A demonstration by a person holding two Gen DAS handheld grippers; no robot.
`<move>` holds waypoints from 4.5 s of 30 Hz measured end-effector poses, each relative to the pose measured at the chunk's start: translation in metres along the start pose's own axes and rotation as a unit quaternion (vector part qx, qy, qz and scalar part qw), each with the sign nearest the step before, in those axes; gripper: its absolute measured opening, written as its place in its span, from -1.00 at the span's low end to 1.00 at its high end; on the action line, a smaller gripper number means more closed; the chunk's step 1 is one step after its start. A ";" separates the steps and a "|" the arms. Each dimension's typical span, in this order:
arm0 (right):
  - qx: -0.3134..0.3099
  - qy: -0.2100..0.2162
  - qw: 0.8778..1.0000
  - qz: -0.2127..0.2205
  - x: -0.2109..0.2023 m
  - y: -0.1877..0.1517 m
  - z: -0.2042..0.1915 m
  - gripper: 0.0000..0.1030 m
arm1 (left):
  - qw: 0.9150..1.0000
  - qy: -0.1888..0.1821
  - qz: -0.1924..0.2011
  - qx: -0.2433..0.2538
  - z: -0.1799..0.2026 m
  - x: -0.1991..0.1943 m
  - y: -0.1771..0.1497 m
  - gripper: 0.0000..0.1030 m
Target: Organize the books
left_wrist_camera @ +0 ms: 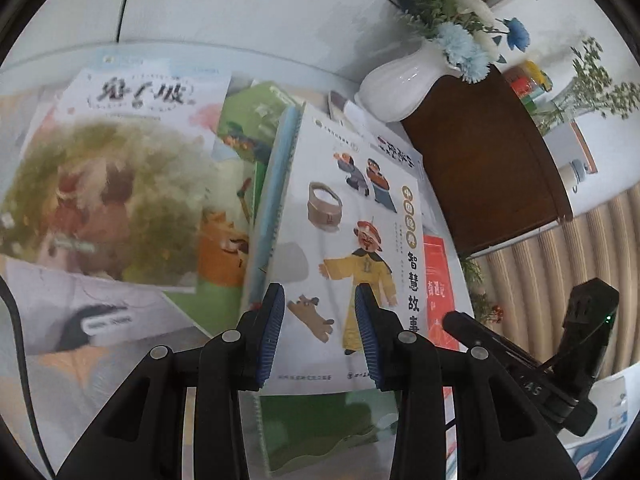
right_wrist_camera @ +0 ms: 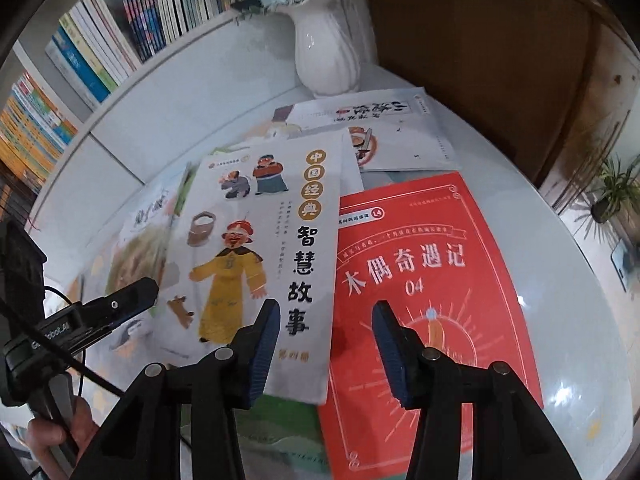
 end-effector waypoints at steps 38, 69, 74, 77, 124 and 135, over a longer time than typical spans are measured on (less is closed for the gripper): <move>-0.189 -0.009 0.979 -0.077 -0.018 -0.095 -0.058 -0.04 | 0.998 -0.019 -0.022 -0.061 -0.047 -0.051 -0.134 -0.29; -0.292 0.049 0.947 -0.122 0.019 -0.194 -0.213 0.11 | 0.978 0.054 0.083 -0.186 -0.204 -0.176 -0.249 -0.23; -0.290 0.049 0.948 -0.118 0.019 -0.193 -0.210 0.19 | 0.979 0.051 0.083 -0.179 -0.199 -0.174 -0.251 -0.13; -0.291 0.047 0.948 -0.118 0.018 -0.194 -0.210 0.24 | 0.981 0.054 0.082 -0.170 -0.195 -0.172 -0.251 -0.05; -0.228 0.093 0.961 -0.129 -0.009 -0.224 -0.186 -0.10 | 0.981 -0.071 0.063 -0.169 -0.164 -0.171 -0.229 -0.01; -0.140 0.166 0.964 -0.156 -0.003 -0.219 -0.175 -0.10 | 0.968 -0.127 0.073 -0.204 -0.164 -0.170 -0.217 -0.06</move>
Point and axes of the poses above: each gripper's, at about its wrist camera, not at the fingertips, and x roughly the way its jaws point, z to its right, y to its top, the point moved 7 cm from there along x, roughly the way its jaws point, and after that the axes turned 8 degrees about -x, right-handed, at the moved point
